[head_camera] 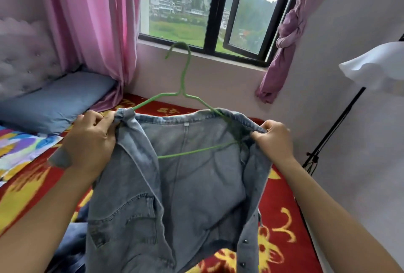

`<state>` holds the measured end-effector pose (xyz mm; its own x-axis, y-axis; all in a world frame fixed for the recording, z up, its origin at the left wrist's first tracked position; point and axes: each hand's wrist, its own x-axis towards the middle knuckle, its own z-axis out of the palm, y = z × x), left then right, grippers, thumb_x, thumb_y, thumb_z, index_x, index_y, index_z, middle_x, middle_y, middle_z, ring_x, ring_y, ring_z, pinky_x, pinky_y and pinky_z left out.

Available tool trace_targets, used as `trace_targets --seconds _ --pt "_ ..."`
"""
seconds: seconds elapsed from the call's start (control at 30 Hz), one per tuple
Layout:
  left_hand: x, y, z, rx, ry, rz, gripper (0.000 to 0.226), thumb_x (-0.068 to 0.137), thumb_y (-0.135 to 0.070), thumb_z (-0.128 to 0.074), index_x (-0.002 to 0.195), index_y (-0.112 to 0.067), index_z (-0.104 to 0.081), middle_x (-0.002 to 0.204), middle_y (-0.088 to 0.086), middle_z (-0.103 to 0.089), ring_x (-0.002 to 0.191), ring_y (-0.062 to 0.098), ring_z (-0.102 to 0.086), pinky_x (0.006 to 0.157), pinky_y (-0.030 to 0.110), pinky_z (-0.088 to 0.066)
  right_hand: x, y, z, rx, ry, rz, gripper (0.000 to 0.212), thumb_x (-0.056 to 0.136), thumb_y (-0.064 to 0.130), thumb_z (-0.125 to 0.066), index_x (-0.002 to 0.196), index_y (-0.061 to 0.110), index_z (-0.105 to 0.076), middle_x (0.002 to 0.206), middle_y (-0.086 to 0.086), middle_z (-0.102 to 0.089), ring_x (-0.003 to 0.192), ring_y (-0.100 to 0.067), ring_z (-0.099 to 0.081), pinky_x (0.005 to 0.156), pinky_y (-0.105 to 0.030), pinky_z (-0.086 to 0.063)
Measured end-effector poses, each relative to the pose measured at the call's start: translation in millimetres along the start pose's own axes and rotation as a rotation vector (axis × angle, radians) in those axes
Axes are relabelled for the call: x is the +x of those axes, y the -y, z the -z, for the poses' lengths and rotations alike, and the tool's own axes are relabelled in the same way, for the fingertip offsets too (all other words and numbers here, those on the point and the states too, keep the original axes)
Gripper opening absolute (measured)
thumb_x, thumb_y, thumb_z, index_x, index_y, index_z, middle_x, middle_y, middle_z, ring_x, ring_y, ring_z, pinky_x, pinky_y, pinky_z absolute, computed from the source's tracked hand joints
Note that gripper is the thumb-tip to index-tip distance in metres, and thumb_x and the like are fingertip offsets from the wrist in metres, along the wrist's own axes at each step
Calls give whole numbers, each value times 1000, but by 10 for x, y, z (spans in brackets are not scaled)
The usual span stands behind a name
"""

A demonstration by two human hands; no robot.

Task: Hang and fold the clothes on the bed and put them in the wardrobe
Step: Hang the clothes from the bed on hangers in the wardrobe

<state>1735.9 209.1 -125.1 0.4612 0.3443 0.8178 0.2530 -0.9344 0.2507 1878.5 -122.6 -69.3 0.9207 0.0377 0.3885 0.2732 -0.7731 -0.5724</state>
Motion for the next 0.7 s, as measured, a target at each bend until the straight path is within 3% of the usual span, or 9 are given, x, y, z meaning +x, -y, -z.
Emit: trace_targets --seconds 0.13,0.2,0.3,0.37,0.4,0.47,0.53,0.63,0.7 --pt "40 -181 -21 -58 -101 21 24 81 -9 -60 101 0 -69 78 22 -56 68 42 -54 47 42 -41 -336 334 -147 14 -44 64 14 80 18 -65 78 11 -53 84 -20 -67 86 -39 -61 62 -34 -28" --pt "15 -263 -34 -110 -132 22 24 82 -9 -60 102 0 -69 79 21 -56 68 40 -53 48 40 -40 -558 481 -298 73 32 96 16 83 16 -62 83 14 -46 84 -19 -67 84 -38 -61 59 -30 -22" --pt "-12 -247 -18 -192 -159 25 25 84 -12 -58 105 -3 -69 82 17 -55 75 28 -46 54 33 -31 -690 534 -432 -59 405 213 26 91 29 -54 111 12 -51 97 -16 -68 94 -35 -62 69 -34 -42" --pt "3 -144 -9 -239 -160 -18 26 87 -16 -56 105 -4 -69 81 16 -56 74 23 -43 60 29 -26 -610 477 -314 -170 519 238 33 92 42 -51 114 19 -60 100 -9 -70 95 -31 -63 79 -35 -50" --pt "19 -88 5 -254 -151 -34 26 88 -18 -54 104 -5 -70 81 16 -56 74 23 -43 62 27 -25 -552 446 -218 -169 454 226 31 92 44 -51 107 21 -66 96 -7 -71 91 -30 -65 78 -34 -51" --pt "42 -14 30 -265 -139 -41 27 88 -22 -53 102 -6 -71 80 13 -57 73 21 -44 63 24 -22 -374 356 -20 -136 112 223 26 91 39 -55 96 18 -70 90 -7 -71 89 -30 -64 76 -33 -46" --pt "46 9 52 -285 -131 -44 27 87 -23 -54 98 -5 -72 79 13 -57 72 19 -45 62 22 -20 -179 267 139 -82 -93 314 24 87 32 -63 103 15 -69 99 -9 -66 98 -29 -59 79 -34 -42" --pt "97 -16 66 -346 -90 -49 27 85 -24 -56 96 -6 -72 79 10 -57 72 17 -47 61 24 -26 72 186 198 -206 223 460 60 81 35 -70 134 17 -49 130 -8 -49 123 -25 -41 100 -36 -34" --pt "151 -38 62 -382 -69 -57 26 83 -25 -58 96 -7 -72 79 8 -58 72 19 -50 61 29 -36 153 175 125 -188 434 435 69 80 35 -71 140 20 -40 136 -5 -47 127 -22 -41 105 -36 -33"
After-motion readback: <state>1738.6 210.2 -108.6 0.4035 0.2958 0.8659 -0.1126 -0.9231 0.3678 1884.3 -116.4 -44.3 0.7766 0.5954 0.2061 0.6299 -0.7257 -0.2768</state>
